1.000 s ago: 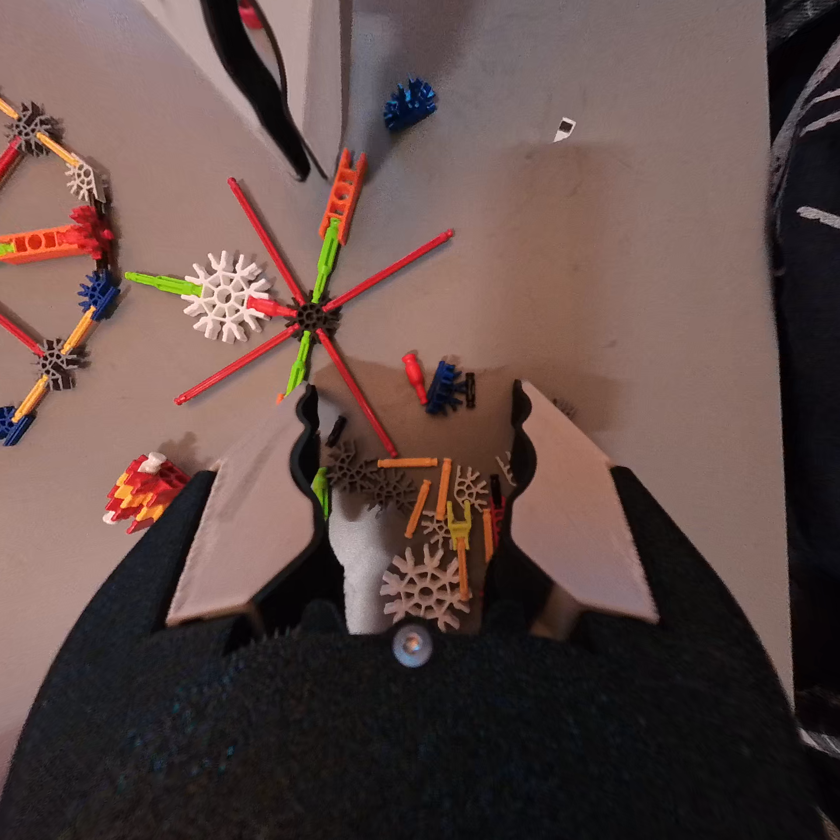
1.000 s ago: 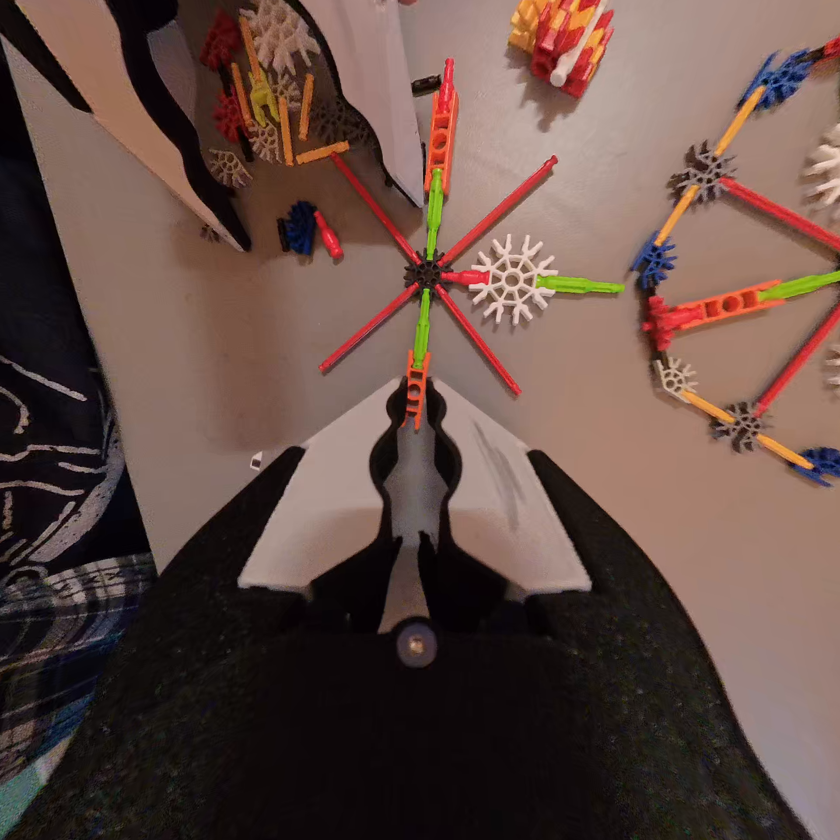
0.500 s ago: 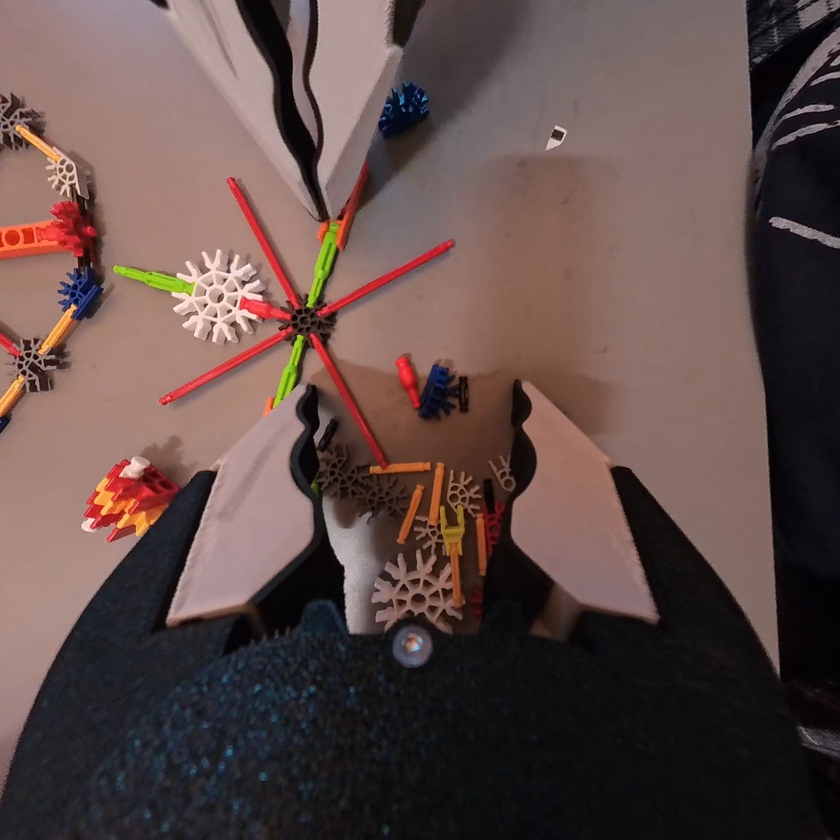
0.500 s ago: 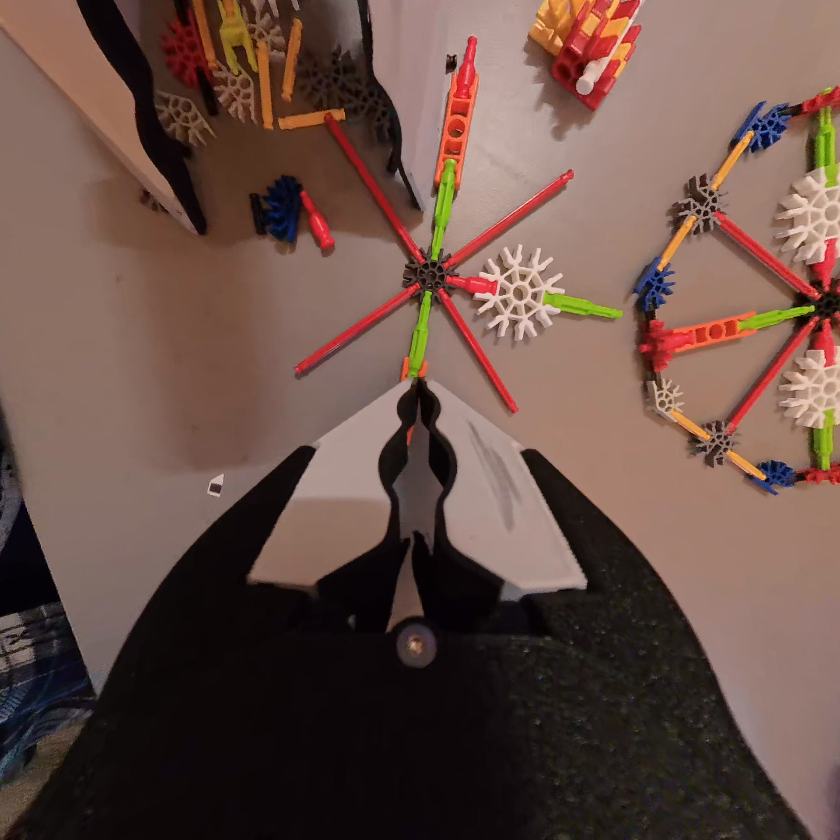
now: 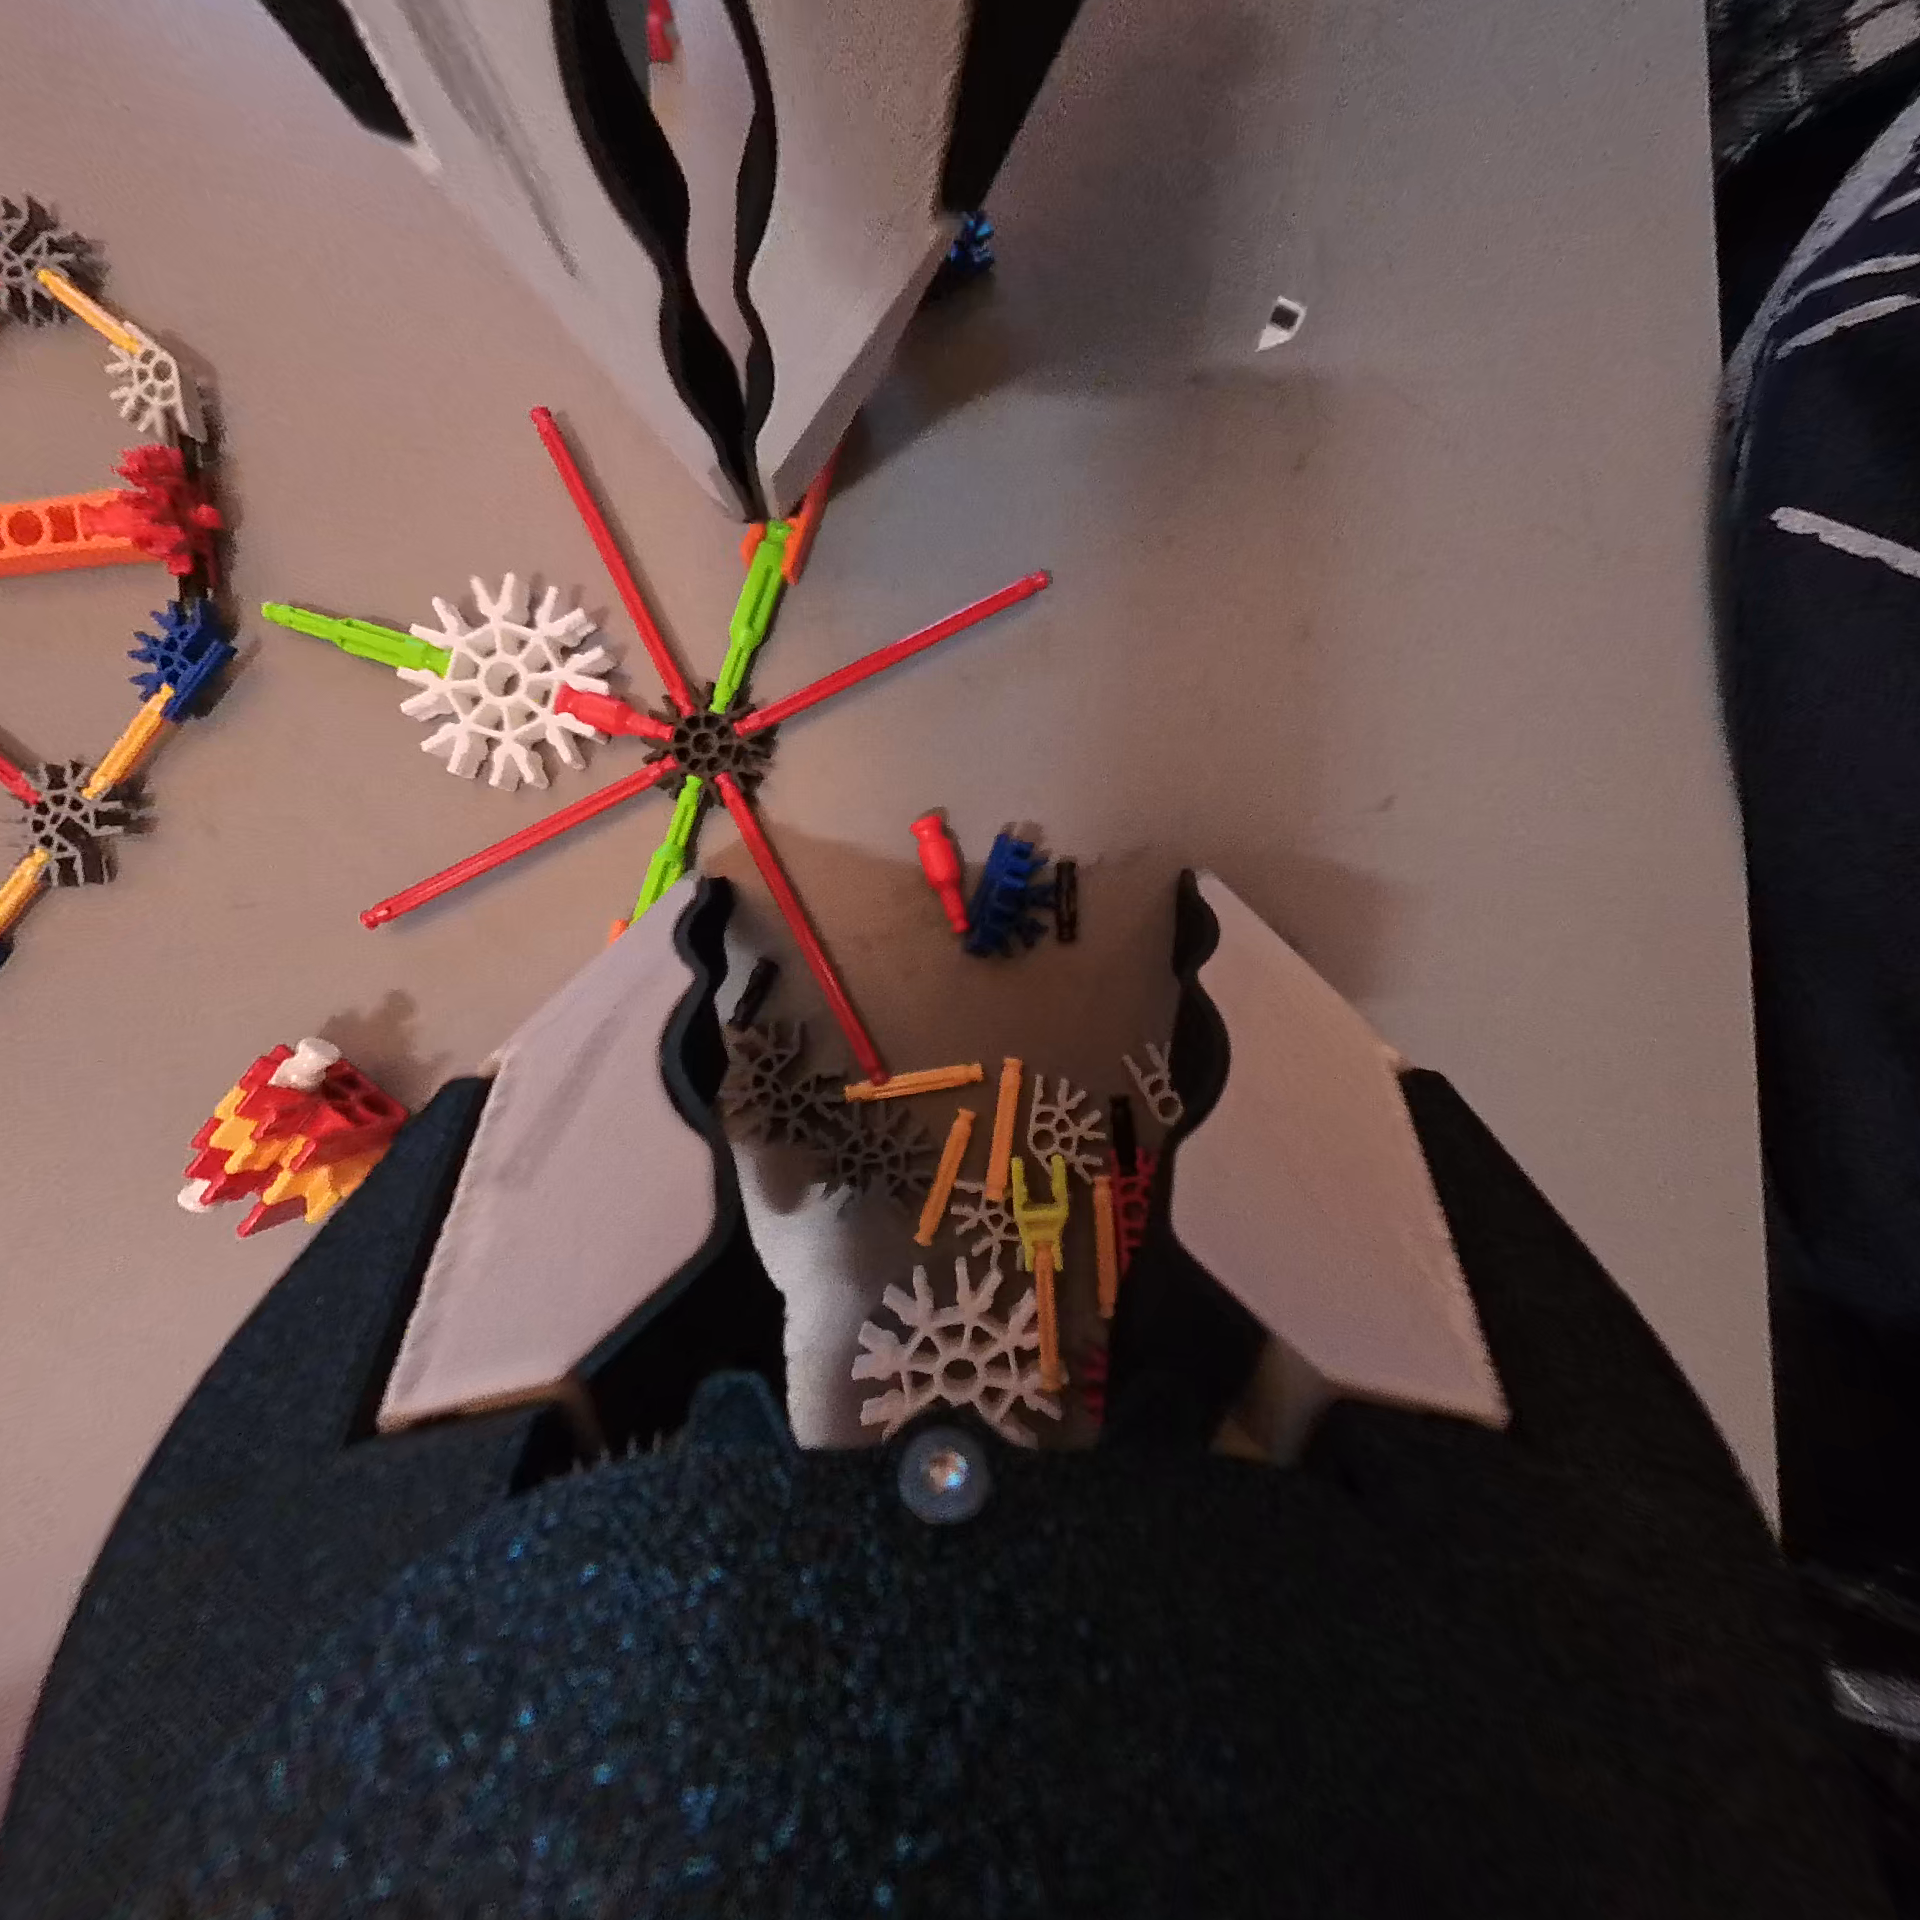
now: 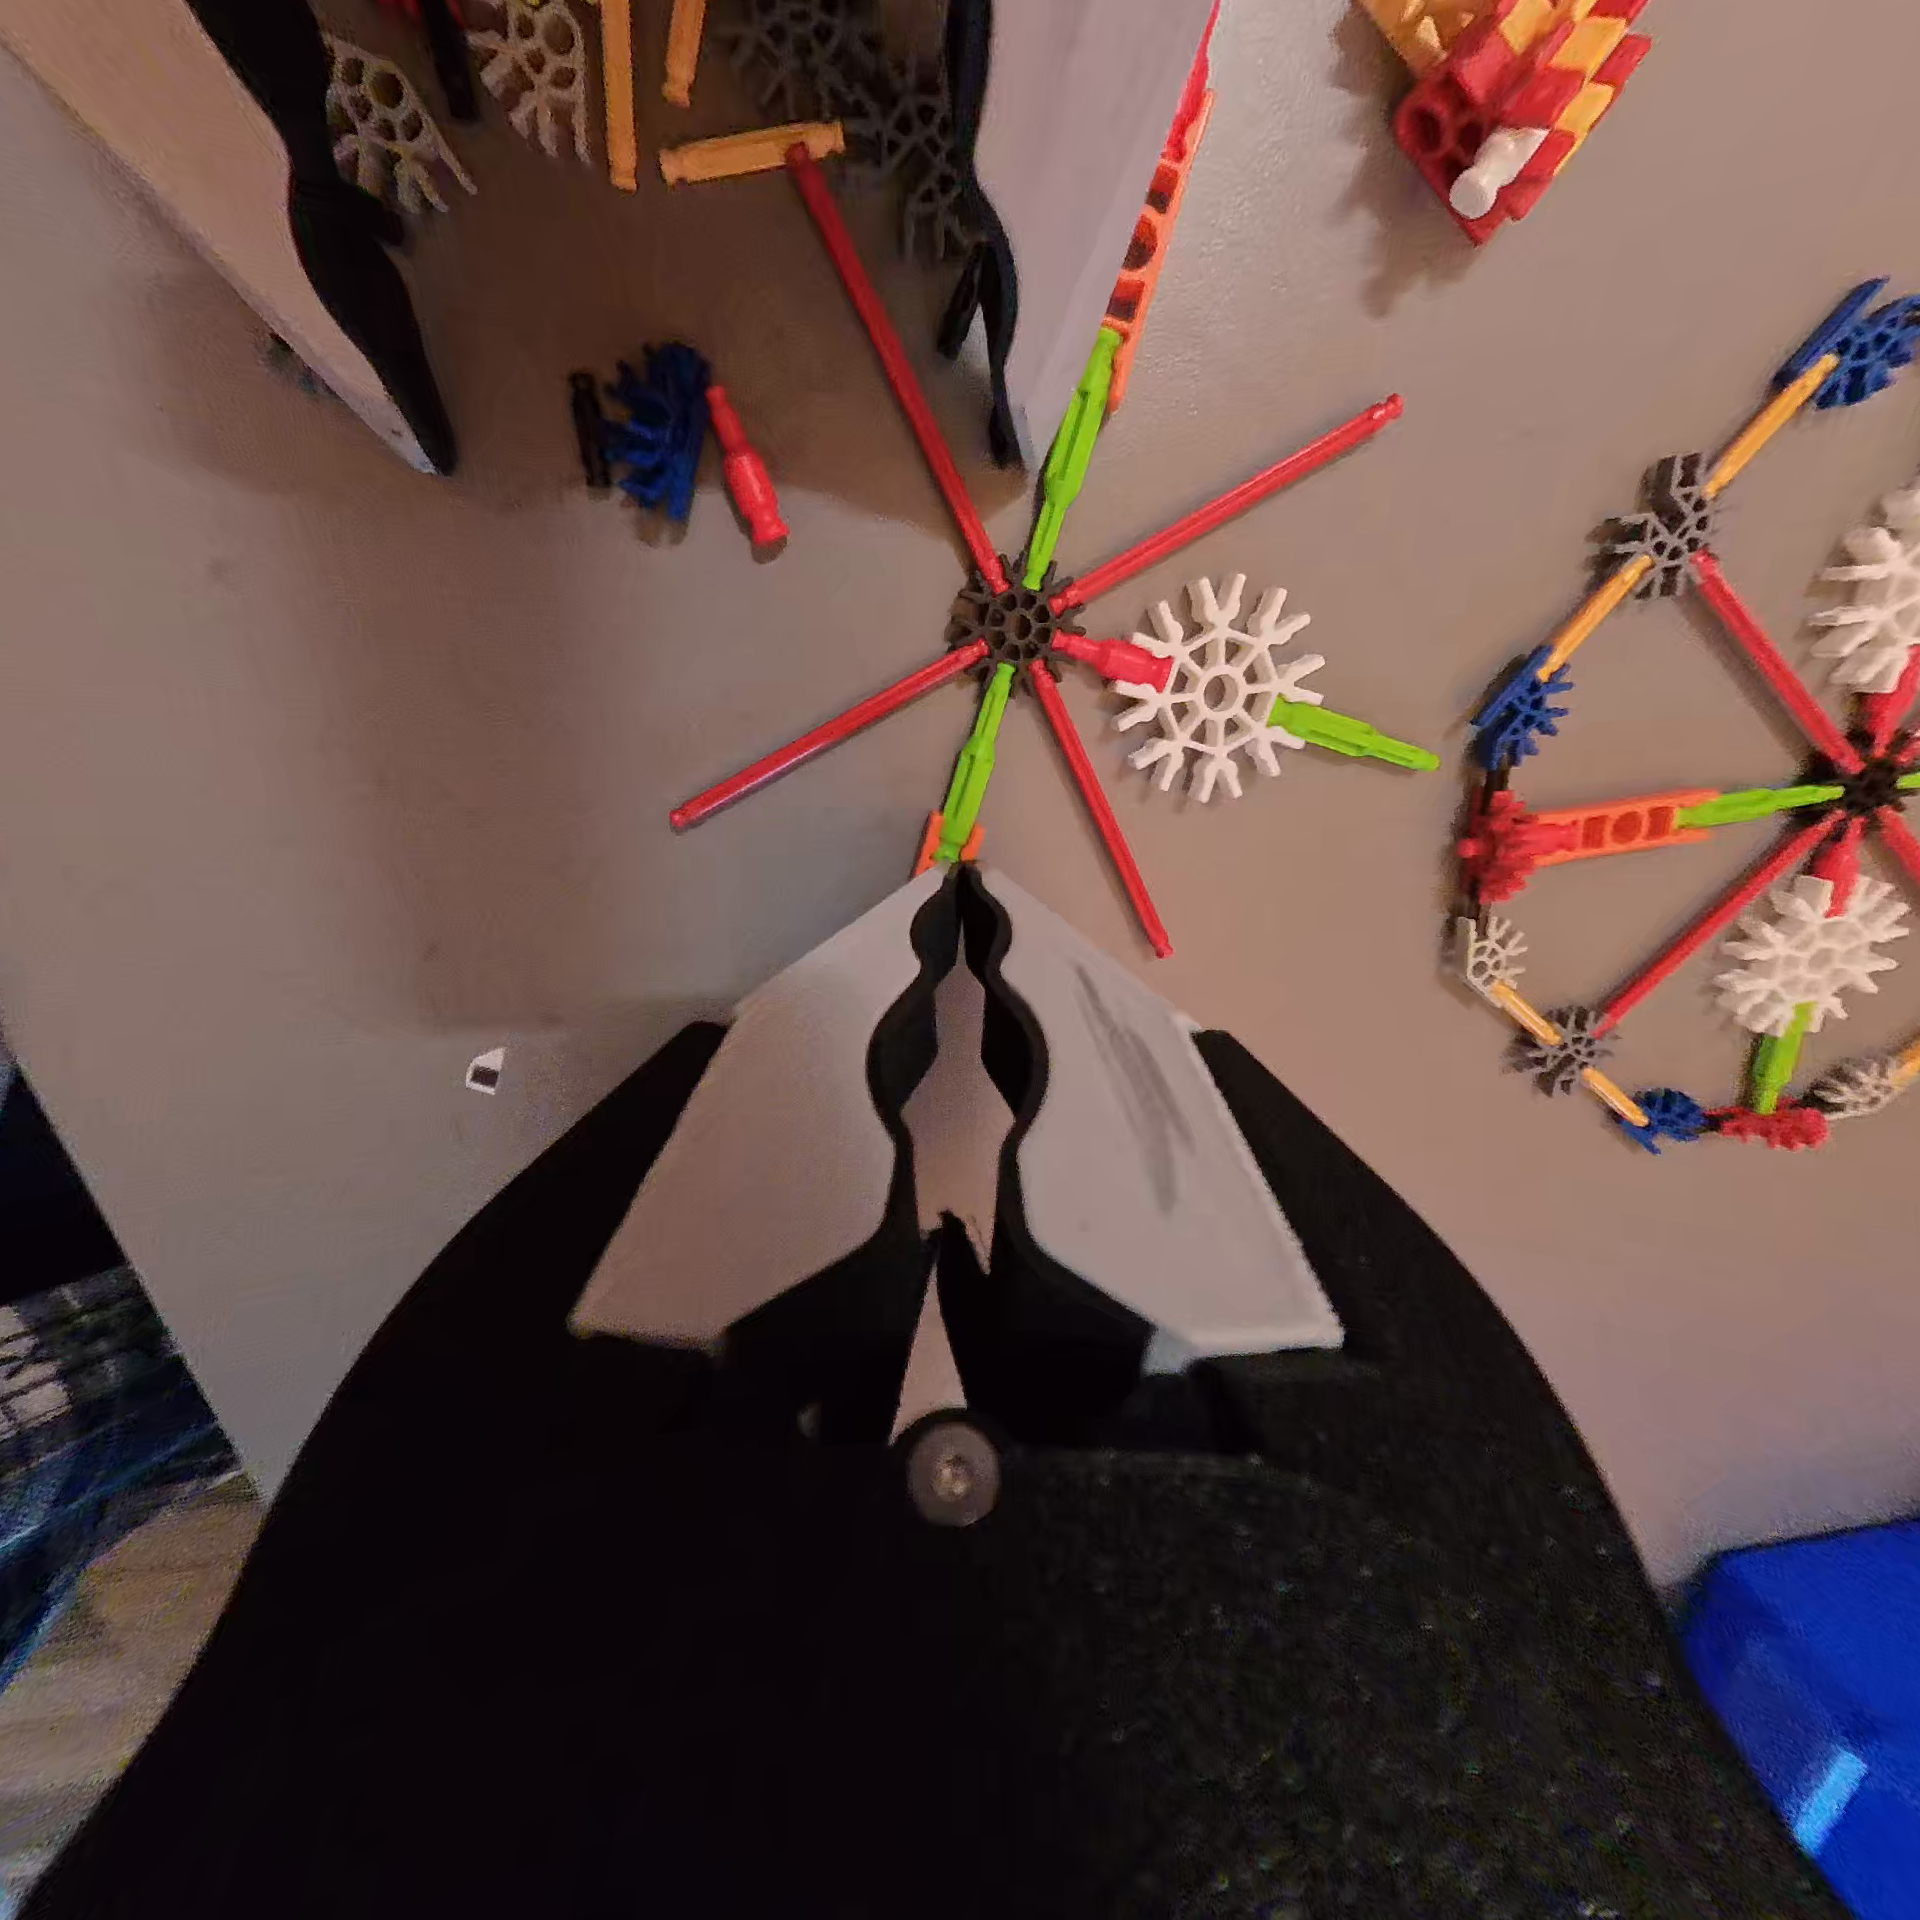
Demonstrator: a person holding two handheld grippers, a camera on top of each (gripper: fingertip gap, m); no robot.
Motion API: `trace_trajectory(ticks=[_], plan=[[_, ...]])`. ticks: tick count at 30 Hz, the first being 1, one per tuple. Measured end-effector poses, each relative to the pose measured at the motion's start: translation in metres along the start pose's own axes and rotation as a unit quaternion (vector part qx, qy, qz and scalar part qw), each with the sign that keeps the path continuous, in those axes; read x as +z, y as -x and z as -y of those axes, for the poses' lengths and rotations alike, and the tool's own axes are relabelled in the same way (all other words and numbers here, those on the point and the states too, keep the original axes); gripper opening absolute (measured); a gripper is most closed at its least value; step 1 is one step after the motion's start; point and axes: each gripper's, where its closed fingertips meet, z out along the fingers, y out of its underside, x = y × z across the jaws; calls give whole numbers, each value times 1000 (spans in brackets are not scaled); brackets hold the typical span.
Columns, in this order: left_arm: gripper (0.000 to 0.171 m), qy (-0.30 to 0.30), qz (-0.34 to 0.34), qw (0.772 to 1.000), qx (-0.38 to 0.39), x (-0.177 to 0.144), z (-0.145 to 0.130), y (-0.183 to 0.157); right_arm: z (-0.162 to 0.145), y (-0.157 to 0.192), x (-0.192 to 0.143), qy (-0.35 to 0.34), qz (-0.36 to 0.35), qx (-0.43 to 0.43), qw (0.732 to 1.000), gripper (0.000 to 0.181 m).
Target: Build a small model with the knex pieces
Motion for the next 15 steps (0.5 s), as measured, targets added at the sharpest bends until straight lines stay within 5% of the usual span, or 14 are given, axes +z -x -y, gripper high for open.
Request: trace_trajectory(ticks=[1,6,10,15], plan=[[87,2,1,1000,1,0,-1,1,0,0,0,1,8,5,1000,0],[89,14,7,1000,18,-8,-1,-1,2,0,0,-51,46,57,996,0],[90,10,33,999,4,-25,2,13,4,-4,-9,-103,24,84,991,18],[90,22,58,998,-8,-40,-2,28,-1,2,-5,-97,1,66,993,17]])
